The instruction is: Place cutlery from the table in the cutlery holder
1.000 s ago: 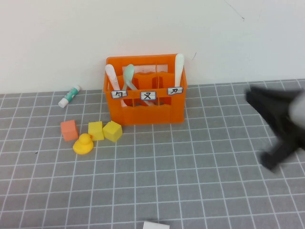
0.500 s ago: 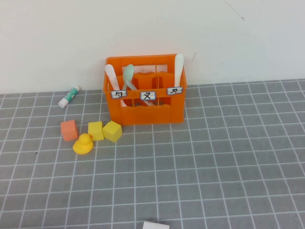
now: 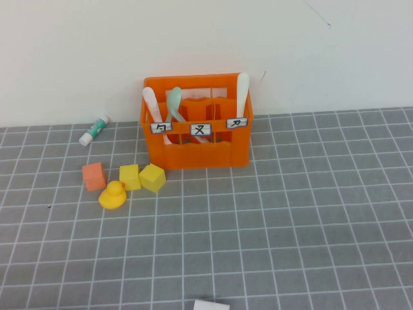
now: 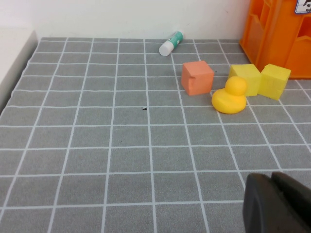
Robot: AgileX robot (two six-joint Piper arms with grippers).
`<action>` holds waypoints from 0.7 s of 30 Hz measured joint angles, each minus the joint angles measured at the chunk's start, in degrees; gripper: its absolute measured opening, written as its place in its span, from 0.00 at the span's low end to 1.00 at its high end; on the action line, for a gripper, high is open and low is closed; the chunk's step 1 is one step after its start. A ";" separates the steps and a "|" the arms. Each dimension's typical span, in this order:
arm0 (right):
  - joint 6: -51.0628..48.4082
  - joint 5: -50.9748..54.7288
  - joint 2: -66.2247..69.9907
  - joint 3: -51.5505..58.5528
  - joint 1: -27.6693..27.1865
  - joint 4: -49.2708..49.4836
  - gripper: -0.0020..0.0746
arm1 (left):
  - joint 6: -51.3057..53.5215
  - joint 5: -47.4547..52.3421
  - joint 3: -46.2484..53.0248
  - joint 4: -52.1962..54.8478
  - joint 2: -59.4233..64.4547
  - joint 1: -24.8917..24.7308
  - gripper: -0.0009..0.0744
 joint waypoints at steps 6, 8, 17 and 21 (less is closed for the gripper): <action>0.37 2.35 0.00 0.57 0.00 0.00 0.02 | 0.00 0.00 0.00 0.00 0.00 0.00 0.01; 0.48 1.93 0.00 1.58 0.00 0.10 0.02 | 0.00 0.00 0.00 0.00 0.00 0.00 0.01; 6.78 -7.87 -6.62 12.27 -5.31 6.40 0.02 | 0.00 0.00 0.00 0.00 0.00 0.00 0.01; 7.13 -10.14 -11.58 15.15 -13.18 8.69 0.02 | 0.00 0.00 0.00 0.00 0.00 0.00 0.01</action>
